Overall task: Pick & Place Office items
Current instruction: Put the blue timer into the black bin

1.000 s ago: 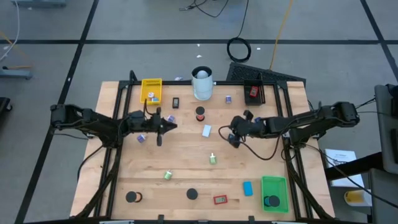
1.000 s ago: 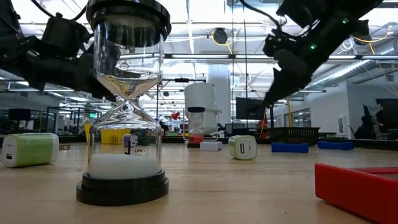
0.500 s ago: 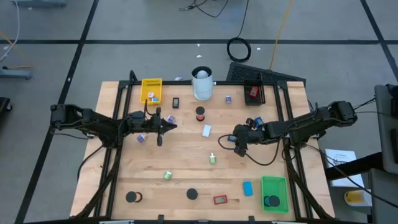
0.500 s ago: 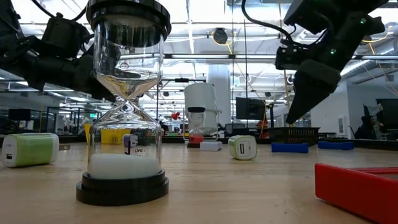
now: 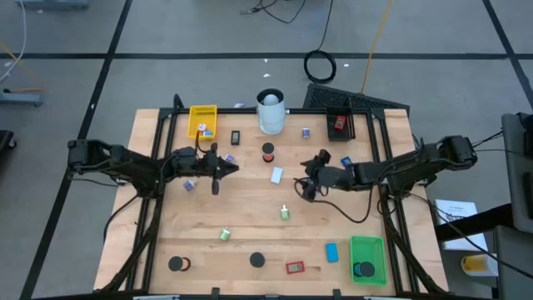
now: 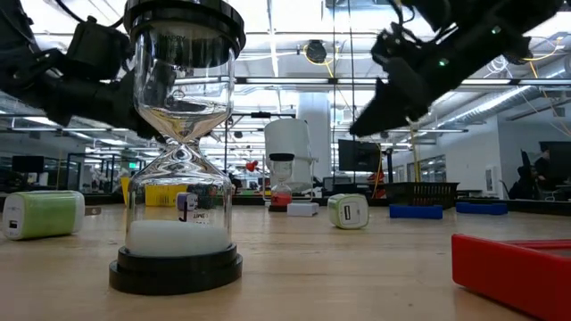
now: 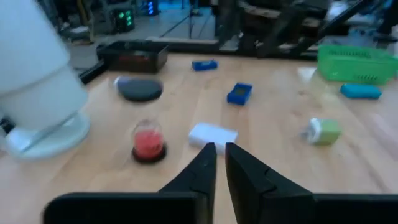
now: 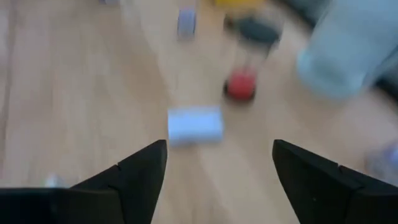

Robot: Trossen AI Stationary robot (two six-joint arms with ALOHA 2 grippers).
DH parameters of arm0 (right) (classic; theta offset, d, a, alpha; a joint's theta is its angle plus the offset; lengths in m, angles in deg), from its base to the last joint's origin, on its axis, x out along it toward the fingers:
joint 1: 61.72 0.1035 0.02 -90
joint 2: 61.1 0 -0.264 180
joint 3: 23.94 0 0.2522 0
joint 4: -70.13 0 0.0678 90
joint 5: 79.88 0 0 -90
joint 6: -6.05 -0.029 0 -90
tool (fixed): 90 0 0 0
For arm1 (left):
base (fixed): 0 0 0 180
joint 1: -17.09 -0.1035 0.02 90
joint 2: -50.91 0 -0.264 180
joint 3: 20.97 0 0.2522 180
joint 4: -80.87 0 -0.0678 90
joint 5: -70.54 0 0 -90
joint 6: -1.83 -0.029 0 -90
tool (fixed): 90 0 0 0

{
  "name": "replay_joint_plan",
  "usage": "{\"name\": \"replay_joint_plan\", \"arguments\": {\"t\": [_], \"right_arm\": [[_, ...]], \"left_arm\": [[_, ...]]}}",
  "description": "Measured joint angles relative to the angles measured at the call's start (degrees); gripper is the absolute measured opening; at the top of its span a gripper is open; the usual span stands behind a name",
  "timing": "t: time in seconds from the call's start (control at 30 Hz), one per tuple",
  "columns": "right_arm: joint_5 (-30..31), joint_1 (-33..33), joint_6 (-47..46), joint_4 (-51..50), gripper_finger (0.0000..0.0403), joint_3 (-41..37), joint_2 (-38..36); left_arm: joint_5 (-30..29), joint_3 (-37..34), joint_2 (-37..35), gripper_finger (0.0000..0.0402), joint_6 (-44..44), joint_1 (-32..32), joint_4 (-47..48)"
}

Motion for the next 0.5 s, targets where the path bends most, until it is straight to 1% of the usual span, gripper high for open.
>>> {"name": "replay_joint_plan", "arguments": {"t": [0.1,0.17,0.23,0.33,0.43,0.5], "right_arm": [[0.2,-0.6,5.0,11.6,0.0257,-3.2,0.0],[-0.1,-1.1,5.2,15.9,0.0238,-4.6,-0.1],[-1.0,-1.5,3.9,14.7,0.0218,-5.0,-0.5],[-3.7,-2.6,0.7,10.9,0.018,-5.0,-0.5],[-4.7,-3.0,0.4,7.6,0.012,-5.0,-0.5],[-4.9,-3.0,0.4,6.1,0.0068,-5.0,-0.5]], "left_arm": [[1.9,2.1,0.0,0.0032,-1.8,0.6,0.4],[2.9,3.6,0.0,0.0023,-0.8,0.8,3.5],[4.4,5.2,0.0,0.0011,-0.2,1.1,8.2],[3.3,6.2,0.3,0.0004,-2.6,2.4,9.9],[1.7,6.1,0.9,0.0006,-7.0,4.6,9.8],[0.8,6.2,0.8,0.0004,-6.7,5.6,7.5]]}}
